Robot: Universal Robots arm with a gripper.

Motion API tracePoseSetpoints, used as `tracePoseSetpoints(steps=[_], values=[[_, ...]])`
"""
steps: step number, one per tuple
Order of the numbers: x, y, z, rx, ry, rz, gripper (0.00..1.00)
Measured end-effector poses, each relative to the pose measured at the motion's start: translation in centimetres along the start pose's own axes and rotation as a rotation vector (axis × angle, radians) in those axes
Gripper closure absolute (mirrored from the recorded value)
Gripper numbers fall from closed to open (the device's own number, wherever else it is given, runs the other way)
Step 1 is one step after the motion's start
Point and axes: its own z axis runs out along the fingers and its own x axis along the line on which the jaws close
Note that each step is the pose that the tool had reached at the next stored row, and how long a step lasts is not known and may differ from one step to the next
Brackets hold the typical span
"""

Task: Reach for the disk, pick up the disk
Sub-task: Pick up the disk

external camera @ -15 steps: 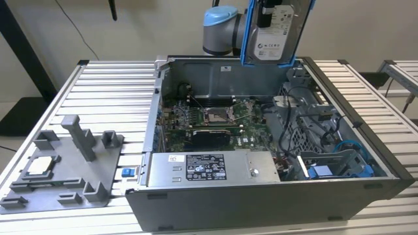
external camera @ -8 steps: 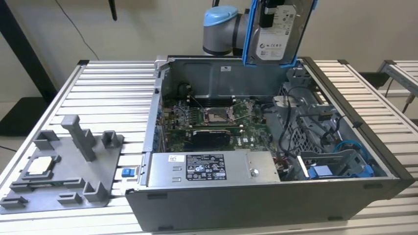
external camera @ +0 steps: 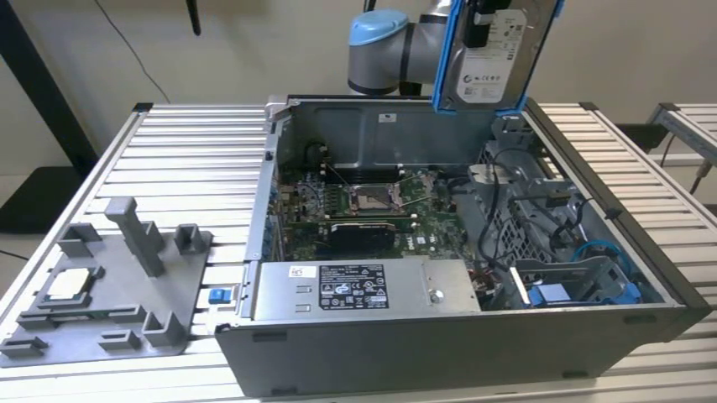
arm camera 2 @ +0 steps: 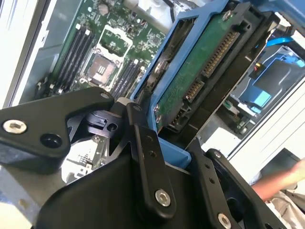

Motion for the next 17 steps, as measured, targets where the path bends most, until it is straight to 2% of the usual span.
tracePoseSetpoints(steps=[10,17], values=[[0.18,-0.06,0.01,-0.0001,0.0000,0.000,1.00],[1.64,-0.13,0.01,-0.0005,0.0000,0.000,1.00]])
